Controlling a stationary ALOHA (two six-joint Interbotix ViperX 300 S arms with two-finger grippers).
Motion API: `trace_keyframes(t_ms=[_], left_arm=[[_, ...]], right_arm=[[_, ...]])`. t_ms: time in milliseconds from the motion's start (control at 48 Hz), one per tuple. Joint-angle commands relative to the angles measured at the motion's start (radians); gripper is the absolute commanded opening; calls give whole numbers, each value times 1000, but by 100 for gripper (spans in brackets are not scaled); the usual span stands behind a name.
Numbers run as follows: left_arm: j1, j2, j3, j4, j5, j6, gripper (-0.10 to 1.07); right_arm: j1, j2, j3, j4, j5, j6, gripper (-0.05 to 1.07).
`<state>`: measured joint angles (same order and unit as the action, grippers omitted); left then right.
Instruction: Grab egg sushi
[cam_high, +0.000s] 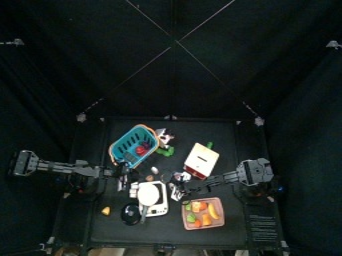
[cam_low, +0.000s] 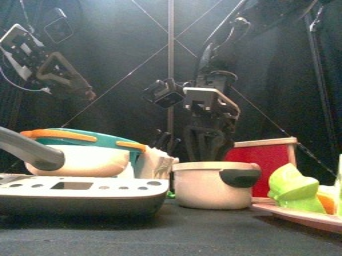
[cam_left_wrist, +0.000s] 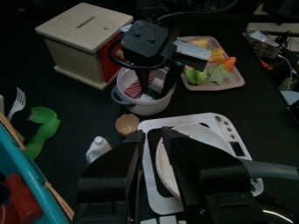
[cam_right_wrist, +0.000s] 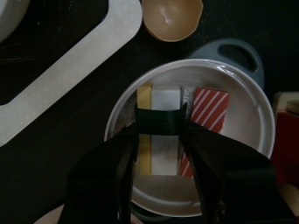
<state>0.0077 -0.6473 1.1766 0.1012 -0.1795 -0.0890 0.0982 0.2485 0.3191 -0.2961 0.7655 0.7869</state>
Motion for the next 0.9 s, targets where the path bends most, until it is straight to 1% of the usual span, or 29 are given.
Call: trace_keyframes(t_ms=[0, 250, 354, 688, 875], left_arm=[[2, -2, -15, -2, -9, 2, 67], [2, -2, -15, -2, -9, 2, 67], [0, -2, -15, -2, -11, 3, 67], [0, -2, -15, -2, -9, 2, 67], [0, -2, -14, 0, -12, 5, 67]], right_arm=[[-6, -37, -21, -8, 5, 0, 63], [-9, -107, -29, -60, 8, 11, 63], [-12, -129, -25, -66, 9, 14, 63], [-21, -147, -29, -67, 8, 12, 63], [-46, -173, -29, -57, 11, -3, 63]])
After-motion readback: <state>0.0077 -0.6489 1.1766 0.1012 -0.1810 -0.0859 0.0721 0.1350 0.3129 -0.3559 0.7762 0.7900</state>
